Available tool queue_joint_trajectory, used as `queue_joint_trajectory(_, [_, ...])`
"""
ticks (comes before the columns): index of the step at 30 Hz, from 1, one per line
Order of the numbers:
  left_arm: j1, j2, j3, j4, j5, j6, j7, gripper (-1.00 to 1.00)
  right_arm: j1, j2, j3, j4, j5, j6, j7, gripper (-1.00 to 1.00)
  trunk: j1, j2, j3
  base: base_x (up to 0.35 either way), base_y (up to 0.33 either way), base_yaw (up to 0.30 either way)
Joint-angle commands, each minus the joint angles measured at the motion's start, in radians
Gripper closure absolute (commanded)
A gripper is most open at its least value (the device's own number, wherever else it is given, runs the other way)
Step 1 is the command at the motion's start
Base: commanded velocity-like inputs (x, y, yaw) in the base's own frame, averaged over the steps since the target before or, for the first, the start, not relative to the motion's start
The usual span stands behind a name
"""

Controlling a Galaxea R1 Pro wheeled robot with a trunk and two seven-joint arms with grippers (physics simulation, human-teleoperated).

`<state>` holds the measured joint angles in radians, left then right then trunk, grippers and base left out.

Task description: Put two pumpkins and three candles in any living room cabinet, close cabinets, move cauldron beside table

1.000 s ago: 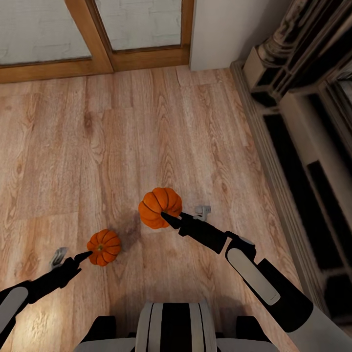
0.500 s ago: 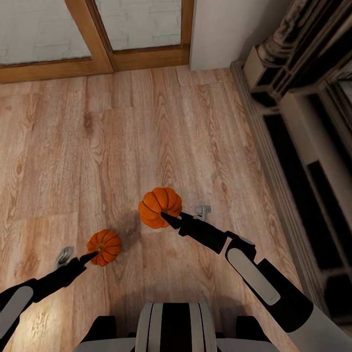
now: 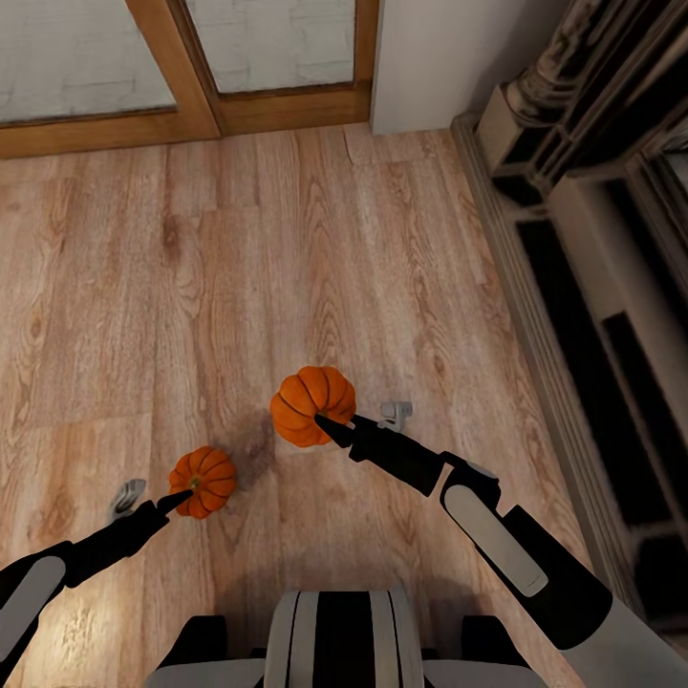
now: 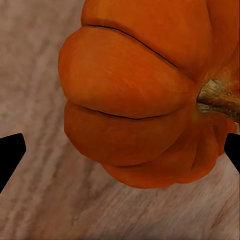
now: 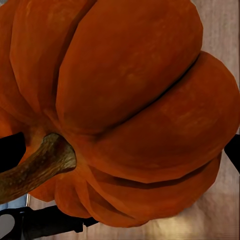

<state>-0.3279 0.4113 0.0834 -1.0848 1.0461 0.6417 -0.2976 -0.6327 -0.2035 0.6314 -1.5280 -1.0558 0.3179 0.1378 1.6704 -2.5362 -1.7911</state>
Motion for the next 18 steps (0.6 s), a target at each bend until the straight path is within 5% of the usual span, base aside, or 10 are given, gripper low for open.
queue_joint_trajectory(1, [0.0,0.0,0.002,0.0,0.004,0.007,-0.001,-1.0,0.0,-0.001,0.001,0.0,-0.009,0.003,-0.001,1.0,0.0,0.0,-0.001,0.0,0.0,0.0])
queue_joint_trajectory(18, [0.0,0.0,0.007,0.001,0.005,0.004,-0.003,-1.0,-0.001,-0.001,0.001,0.0,-0.009,0.003,-0.001,1.0,0.0,0.0,-0.001,0.096,0.0,0.0])
